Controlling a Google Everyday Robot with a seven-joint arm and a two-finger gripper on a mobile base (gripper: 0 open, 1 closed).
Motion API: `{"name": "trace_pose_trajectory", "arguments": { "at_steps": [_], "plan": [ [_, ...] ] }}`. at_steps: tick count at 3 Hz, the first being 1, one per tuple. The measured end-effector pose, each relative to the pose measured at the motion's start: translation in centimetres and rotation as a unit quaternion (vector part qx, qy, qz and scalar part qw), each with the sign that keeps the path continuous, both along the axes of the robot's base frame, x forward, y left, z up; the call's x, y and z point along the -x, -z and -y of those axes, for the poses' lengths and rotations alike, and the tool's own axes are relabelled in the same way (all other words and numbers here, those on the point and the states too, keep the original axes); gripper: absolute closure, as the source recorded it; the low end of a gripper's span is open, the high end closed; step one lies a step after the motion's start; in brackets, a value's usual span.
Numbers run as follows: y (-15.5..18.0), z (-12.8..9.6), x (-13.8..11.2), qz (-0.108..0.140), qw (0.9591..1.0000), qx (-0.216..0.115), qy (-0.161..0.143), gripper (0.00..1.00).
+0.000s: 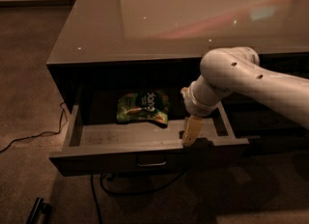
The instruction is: Open top drawer
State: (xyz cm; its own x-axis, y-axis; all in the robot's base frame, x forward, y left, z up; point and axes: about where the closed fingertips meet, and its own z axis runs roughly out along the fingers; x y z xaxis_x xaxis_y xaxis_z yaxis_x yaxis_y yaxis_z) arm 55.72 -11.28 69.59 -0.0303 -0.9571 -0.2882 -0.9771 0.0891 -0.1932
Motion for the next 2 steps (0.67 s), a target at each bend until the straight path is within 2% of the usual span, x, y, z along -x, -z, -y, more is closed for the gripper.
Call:
{"name": "trace_pose_trajectory", "arguments": {
  "at_steps": [1,2],
  "plan": [
    [-0.2,0.3,-2.1,0.006,1.0000,0.005,0.002,0.16],
    [0.4,0.6,-3.6,0.004,0.9999,0.009,0.003,0.39]
  ]
}}
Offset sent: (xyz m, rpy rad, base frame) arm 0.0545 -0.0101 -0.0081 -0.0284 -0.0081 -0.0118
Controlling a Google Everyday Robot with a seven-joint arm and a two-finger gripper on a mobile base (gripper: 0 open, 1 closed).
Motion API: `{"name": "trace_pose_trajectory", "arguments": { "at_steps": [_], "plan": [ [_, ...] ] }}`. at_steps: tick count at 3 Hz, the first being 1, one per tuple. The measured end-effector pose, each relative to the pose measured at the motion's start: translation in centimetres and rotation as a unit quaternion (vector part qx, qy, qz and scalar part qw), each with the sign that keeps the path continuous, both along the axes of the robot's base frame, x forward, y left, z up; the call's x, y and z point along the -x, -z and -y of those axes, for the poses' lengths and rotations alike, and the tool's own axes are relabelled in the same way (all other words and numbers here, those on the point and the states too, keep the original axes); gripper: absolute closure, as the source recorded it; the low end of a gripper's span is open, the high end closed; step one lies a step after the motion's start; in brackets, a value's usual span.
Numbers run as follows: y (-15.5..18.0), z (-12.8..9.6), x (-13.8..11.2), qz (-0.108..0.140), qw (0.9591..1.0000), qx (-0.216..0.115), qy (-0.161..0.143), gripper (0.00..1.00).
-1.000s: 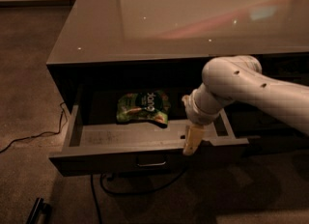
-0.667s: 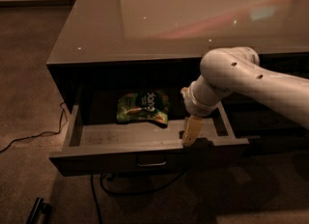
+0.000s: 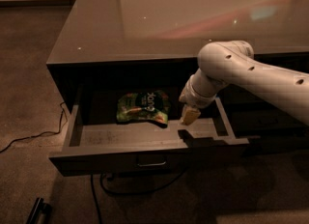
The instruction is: Open top drawer
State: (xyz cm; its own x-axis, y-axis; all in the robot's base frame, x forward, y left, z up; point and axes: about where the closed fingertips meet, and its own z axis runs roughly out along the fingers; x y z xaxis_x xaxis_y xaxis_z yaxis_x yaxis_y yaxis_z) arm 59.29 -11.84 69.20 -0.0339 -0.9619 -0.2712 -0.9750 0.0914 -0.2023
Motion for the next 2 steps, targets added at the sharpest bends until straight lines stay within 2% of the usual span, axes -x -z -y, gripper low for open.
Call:
{"name": "trace_pose_trajectory", "arguments": {
  "at_steps": [1,2],
  "plan": [
    [1.2,0.1,-0.7,-0.009,1.0000,0.002,-0.001,0.63],
    [3.2,-0.1,-0.4,-0.031,0.9994,-0.017,-0.006,0.86]
  ]
}}
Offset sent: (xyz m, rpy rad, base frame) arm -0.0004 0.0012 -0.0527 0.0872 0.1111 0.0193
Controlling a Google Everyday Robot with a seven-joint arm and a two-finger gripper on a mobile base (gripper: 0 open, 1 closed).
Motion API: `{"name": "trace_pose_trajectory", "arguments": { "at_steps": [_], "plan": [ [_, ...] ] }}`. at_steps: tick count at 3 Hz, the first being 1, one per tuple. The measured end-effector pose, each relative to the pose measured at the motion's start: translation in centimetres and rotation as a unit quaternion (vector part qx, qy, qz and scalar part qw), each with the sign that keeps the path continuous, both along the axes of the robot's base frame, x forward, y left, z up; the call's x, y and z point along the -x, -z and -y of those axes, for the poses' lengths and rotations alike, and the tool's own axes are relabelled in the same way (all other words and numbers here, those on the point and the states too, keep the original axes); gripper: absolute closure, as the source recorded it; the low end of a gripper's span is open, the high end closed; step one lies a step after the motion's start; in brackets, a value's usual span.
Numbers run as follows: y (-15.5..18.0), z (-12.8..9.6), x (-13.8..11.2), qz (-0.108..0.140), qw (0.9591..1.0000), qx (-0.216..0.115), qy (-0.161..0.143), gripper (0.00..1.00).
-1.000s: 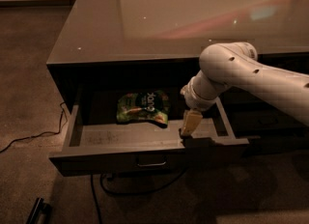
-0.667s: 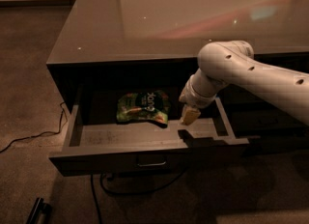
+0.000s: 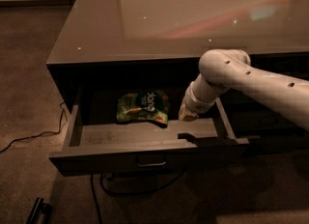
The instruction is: Open top drawer
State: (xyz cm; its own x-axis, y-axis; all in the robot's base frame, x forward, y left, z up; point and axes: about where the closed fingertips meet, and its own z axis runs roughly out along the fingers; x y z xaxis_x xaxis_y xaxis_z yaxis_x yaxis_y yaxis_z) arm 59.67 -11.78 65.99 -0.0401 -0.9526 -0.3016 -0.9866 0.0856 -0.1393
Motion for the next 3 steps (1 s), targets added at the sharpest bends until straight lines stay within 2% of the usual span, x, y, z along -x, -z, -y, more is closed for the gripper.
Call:
{"name": "trace_pose_trajectory", "arguments": {
  "at_steps": [1,2,3],
  "plan": [
    [1.4,-0.2,0.9,-0.021,0.9997,-0.014,0.002,1.00],
    [2.0,-0.2,2.2,-0.039,0.9989,-0.024,0.011,1.00],
    [1.7,-0.6,3.7,-0.044,0.9988,-0.017,0.011,1.00]
  ]
}}
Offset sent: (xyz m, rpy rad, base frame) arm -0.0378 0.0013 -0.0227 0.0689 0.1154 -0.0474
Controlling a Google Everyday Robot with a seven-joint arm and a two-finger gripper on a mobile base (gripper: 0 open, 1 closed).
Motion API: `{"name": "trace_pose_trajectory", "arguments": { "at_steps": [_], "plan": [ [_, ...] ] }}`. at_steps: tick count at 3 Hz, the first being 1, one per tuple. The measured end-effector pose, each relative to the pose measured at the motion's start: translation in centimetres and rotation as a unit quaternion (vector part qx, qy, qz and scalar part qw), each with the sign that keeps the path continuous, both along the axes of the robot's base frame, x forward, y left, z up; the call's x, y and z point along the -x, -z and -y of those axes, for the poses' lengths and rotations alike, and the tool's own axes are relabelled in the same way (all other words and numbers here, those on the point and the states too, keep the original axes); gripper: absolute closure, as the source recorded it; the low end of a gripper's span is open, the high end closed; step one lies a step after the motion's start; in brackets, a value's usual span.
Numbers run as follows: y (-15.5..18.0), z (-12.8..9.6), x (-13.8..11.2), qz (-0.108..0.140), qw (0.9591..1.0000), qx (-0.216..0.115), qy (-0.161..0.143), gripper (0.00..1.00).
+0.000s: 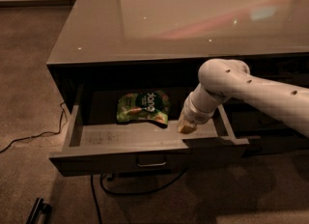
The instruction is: Open top drawer
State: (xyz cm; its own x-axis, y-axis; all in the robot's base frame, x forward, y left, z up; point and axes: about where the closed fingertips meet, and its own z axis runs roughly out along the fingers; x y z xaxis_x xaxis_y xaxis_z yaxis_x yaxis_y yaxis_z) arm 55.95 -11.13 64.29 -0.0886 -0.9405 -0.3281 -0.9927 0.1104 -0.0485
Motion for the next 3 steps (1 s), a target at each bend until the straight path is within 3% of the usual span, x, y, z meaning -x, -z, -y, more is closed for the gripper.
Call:
{"name": "trace_pose_trajectory", "arguments": {
  "at_steps": [3],
  "plan": [
    [0.1,-0.8,5.9,-0.024,0.9997,-0.006,-0.006,1.00]
  ]
}}
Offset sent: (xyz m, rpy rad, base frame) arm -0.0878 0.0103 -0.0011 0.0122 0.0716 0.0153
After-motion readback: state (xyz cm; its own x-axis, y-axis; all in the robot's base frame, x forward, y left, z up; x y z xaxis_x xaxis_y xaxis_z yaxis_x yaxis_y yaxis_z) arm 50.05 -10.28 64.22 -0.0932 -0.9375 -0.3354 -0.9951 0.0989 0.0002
